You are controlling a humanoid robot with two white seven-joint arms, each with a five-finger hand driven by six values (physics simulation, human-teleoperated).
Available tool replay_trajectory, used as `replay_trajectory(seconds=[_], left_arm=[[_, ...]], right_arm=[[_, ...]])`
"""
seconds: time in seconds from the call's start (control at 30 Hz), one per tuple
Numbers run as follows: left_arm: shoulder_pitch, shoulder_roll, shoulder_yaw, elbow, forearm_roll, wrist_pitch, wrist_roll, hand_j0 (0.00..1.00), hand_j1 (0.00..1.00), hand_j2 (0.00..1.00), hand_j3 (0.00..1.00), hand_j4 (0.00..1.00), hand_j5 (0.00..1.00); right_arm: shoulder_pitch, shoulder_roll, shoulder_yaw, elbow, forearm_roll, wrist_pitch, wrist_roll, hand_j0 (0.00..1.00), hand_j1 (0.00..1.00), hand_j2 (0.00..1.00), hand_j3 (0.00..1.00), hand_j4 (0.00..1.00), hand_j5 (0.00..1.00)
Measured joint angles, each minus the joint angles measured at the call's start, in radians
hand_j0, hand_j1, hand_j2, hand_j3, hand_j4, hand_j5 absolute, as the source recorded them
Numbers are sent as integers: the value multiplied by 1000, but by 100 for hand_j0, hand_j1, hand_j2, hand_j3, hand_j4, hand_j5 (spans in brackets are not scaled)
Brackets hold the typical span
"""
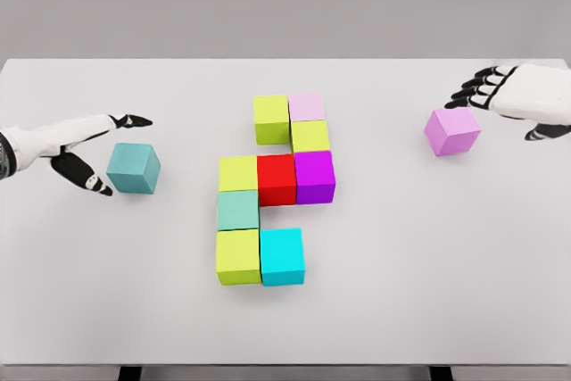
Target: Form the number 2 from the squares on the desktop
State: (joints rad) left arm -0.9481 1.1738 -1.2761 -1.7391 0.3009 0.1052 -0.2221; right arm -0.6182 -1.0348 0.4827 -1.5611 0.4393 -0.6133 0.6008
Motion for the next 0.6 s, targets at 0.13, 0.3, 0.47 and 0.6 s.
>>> replay_trajectory(seconds=[0.13,0.3,0.47,0.6], left_arm=[[12,-18,-1,4,-25,18,31,100,100,100,100,100,100],[26,-39,-2,6,-47,46,50,100,100,100,100,100,100],[46,-53,-5,7,-68,52,71,100,100,100,100,100,100],[46,-56,-8,8,-74,50,77,100,100,100,100,100,100]], right_arm=[[0,28,28,4,-9,0,8,100,100,100,100,100,100],[-6,62,45,6,-50,45,10,100,100,100,100,100,100],[-48,98,48,66,-92,126,10,100,100,100,100,100,100],[-77,132,71,137,-112,167,10,100,100,100,100,100,100]])
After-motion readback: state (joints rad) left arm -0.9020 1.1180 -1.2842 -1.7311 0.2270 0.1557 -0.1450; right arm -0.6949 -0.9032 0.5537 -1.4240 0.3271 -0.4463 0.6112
